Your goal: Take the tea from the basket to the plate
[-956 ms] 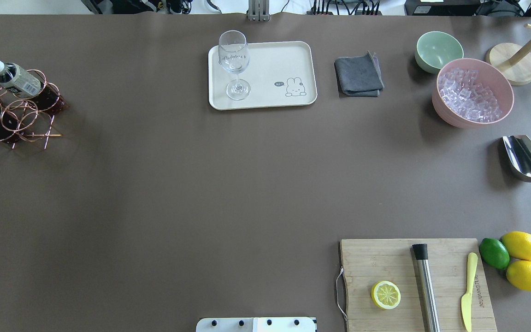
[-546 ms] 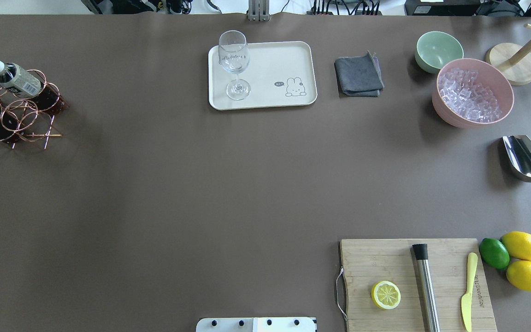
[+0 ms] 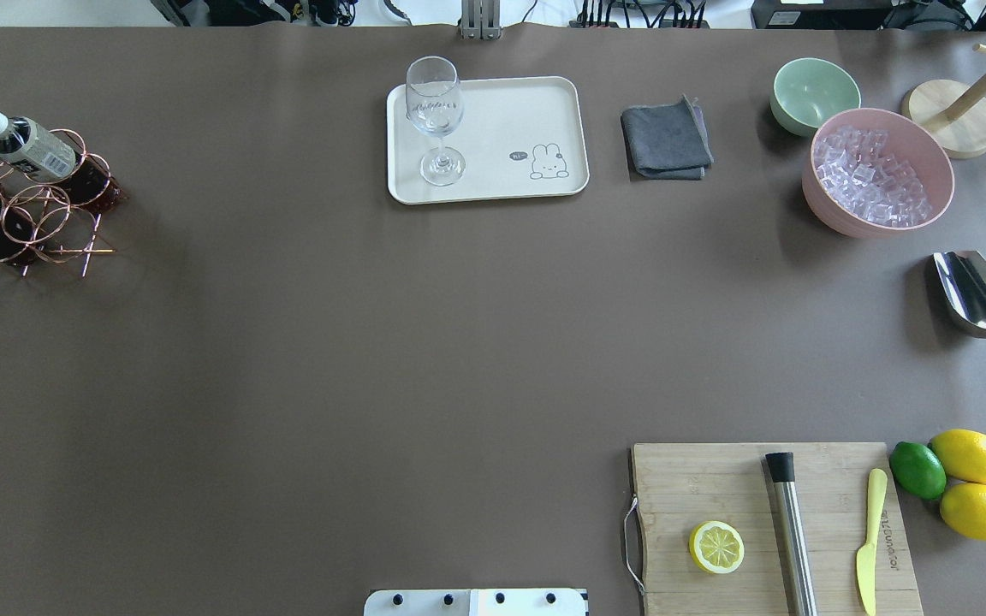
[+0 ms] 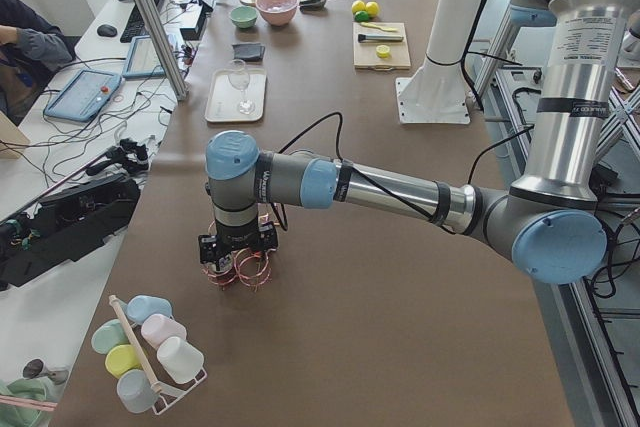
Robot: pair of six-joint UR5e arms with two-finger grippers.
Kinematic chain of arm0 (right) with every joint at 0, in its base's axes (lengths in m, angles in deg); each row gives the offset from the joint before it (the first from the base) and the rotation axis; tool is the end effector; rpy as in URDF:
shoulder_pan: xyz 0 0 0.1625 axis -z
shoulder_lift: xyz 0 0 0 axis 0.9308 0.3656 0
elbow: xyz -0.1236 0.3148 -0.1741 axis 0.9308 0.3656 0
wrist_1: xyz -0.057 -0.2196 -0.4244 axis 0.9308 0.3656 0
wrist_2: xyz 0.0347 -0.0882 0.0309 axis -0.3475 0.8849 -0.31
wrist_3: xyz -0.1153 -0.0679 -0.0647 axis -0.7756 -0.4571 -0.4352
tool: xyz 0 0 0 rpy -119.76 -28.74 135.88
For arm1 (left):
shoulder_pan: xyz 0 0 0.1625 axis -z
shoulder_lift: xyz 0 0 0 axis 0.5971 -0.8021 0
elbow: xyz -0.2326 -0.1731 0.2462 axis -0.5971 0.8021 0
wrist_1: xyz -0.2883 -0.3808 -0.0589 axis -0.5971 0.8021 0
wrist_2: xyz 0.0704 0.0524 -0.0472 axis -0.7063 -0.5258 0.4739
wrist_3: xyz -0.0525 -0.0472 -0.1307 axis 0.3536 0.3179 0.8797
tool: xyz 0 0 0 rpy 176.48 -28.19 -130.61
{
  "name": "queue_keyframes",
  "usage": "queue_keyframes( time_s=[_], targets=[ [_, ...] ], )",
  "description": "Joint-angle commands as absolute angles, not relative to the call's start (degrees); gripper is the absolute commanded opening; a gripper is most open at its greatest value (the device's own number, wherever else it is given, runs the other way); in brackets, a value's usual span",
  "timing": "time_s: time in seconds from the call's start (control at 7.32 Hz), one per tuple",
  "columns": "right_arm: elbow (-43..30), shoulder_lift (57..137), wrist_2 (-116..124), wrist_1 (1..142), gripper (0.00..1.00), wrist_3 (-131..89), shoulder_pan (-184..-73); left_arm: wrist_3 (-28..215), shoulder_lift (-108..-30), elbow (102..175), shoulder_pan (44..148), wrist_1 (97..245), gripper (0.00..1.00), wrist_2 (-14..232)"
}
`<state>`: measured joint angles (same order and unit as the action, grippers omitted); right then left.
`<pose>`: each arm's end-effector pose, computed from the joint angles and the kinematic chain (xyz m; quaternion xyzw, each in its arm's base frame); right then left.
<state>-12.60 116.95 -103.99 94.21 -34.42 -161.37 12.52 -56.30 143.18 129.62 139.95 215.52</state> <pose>0.0626 -0.5548 0.5829 -0.0051 -0.3521 0.0503 0.9346 -0.0732 -0.6075 0.5455 0.2371 0.2314 0.5138 0.7914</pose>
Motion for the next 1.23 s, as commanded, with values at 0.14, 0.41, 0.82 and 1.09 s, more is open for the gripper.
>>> queue_keyframes(
  time_s=[0.14,0.41,0.82,1.09],
  targets=[
    [-12.56,117.15,-104.06,94.25,1.0,-34.41,-161.37,7.43,-59.76,142.76,129.66,137.03,0.97,223.78],
    [-12.56,117.41,-104.06,94.25,1.0,-34.33,-161.37,7.42,-61.07,142.76,126.77,134.46,0.97,224.42],
    [-12.56,117.5,-104.06,94.25,1.0,-34.33,-161.37,6.12,-64.15,143.2,125.52,134.54,0.97,223.72],
    [-12.64,117.5,-104.06,94.25,1.0,-34.33,-161.37,5.58,-65.21,143.03,125.61,134.46,0.97,223.8]
  ],
)
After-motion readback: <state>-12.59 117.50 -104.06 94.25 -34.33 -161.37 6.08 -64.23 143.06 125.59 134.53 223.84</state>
